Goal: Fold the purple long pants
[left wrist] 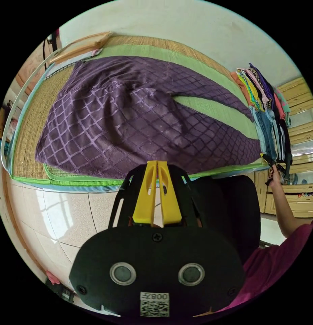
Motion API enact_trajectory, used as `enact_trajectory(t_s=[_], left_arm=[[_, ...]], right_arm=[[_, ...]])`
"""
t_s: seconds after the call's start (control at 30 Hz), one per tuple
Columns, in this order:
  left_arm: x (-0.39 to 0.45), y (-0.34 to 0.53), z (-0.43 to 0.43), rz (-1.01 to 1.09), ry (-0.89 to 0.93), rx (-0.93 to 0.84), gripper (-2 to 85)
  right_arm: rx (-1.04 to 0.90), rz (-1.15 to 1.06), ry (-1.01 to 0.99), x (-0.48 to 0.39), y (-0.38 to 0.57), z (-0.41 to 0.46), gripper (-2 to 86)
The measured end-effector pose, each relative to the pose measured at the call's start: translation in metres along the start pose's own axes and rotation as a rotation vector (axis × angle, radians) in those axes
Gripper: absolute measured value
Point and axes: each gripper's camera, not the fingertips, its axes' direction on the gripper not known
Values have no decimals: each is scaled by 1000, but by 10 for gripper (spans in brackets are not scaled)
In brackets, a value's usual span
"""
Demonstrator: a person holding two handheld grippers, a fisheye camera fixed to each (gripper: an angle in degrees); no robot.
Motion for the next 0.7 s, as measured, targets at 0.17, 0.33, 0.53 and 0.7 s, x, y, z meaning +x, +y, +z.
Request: enact_trajectory(t_s=[0.17, 0.33, 0.53, 0.7], left_arm=[[64, -62, 8, 170, 64, 52, 4], [117, -154, 46, 203, 89, 40, 3], [154, -238, 91, 178, 31, 7, 2], [163, -247, 121, 198, 61, -43, 0]], right_arm=[[85, -39, -90, 2, -12, 20, 0], [118, -151, -170, -33, -66, 62, 0], [89, -266, -167, -85, -137, 125, -1], [-64, -297, -109, -103, -151, 200, -3]])
